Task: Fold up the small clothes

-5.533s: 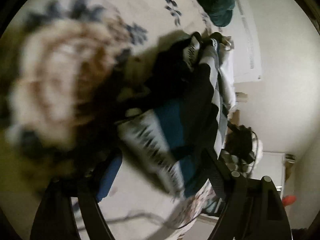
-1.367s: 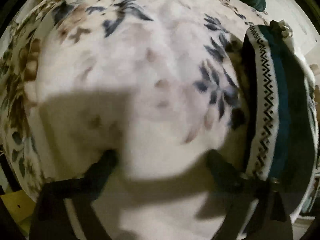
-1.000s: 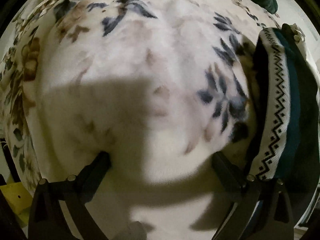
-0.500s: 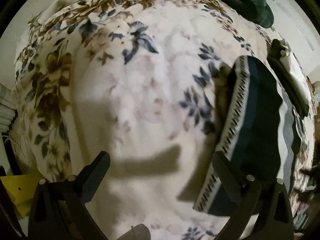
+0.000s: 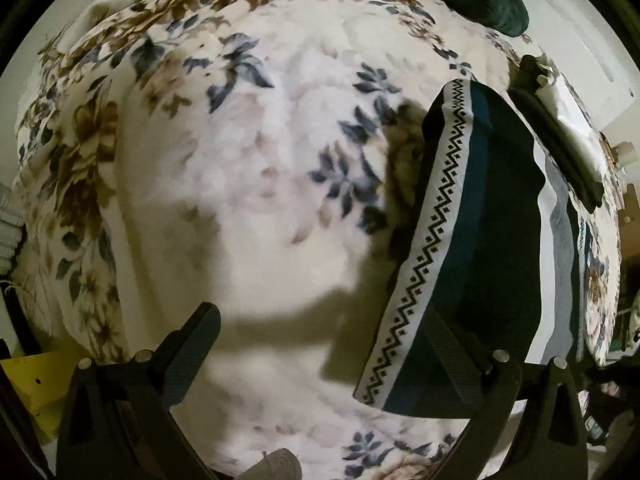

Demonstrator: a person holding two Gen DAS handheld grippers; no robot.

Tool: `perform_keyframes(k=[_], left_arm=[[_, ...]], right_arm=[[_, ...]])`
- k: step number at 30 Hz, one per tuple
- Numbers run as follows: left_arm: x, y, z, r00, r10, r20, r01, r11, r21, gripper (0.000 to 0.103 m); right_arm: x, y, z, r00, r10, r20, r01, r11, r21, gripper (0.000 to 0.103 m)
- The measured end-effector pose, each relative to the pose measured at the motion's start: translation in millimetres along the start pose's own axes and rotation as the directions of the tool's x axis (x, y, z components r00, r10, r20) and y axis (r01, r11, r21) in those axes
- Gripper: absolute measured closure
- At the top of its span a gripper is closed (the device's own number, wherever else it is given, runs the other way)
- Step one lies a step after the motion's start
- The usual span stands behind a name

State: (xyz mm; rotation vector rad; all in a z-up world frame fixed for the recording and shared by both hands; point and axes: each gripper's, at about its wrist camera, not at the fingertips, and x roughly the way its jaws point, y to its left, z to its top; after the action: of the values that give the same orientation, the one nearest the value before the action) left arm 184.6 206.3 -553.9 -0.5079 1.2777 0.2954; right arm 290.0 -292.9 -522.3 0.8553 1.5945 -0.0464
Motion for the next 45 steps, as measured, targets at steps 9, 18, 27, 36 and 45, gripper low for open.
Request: perform_keyframes(k=[9, 18, 27, 36, 45], left_arm=[[14, 2, 20, 0.991, -0.134, -0.016, 0.133, 0.99, -0.034, 0.0], [63, -17, 70, 0.865, -0.498, -0.061, 0.498, 0.867, -0.017, 0.0], [89, -68, 80, 0.799, -0.584, -0.146, 0.594, 0.803, 0.039, 0.0], [66, -85, 90, 0.807, -0.578, -0.124, 0.587, 0.807, 0.063, 0.072], [3, -140, 148, 0.802, -0.585, -0.123, 0.598, 0.785, 0.161, 0.074]], right_arm=[[40, -11, 31, 0.995, -0.042, -0.088, 0.038, 0.998, -0.042, 0.051], [74, 27, 105, 0.941, 0.241, -0.24, -0.297, 0.925, -0.237, 0.032], [154, 110, 103, 0.85, 0.188, -0.492, -0.41, 0.823, -0.394, 0.027], [160, 126, 74, 0.873, 0.197, -0.446, -0.386, 0.839, -0.384, 0.067], [77, 164, 70, 0.908, 0.261, -0.327, -0.376, 0.854, -0.361, 0.072]])
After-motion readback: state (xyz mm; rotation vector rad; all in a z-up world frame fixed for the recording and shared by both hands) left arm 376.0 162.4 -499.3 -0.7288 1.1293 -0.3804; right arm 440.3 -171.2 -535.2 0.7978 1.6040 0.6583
